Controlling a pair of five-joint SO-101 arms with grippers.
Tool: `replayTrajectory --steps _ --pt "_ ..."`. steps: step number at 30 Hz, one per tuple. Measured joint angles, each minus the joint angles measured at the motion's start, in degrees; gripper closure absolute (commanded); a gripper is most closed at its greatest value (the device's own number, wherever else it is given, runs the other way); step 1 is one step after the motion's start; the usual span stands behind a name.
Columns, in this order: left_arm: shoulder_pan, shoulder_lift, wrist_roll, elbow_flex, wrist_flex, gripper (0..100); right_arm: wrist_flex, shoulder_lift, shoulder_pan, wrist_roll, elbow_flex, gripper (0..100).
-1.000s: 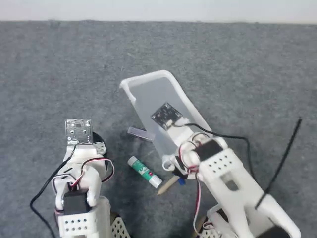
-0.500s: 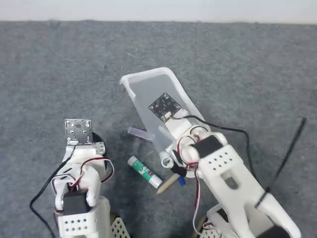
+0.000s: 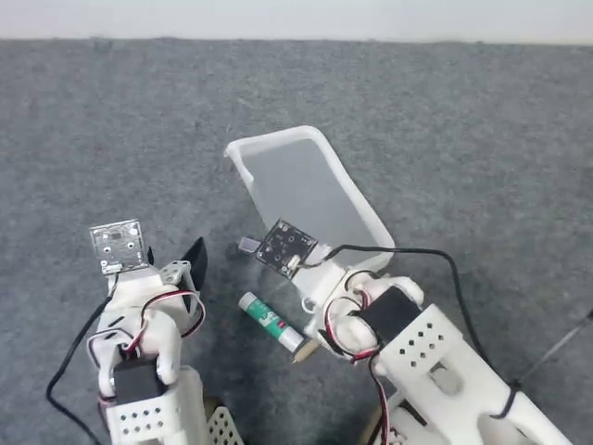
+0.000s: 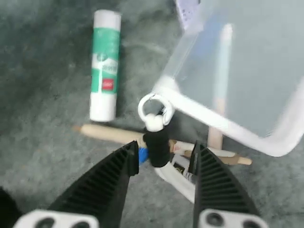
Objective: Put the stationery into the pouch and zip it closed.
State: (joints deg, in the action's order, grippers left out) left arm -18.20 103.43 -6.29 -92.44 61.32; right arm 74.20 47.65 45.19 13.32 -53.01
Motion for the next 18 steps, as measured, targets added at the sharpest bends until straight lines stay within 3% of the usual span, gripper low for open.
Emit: replayTrajectory --steps 18 --pt "0.00 0.00 -0.18 0.00 0.00 72 -12.48 0.09 0.18 0.00 -14.07 82.6"
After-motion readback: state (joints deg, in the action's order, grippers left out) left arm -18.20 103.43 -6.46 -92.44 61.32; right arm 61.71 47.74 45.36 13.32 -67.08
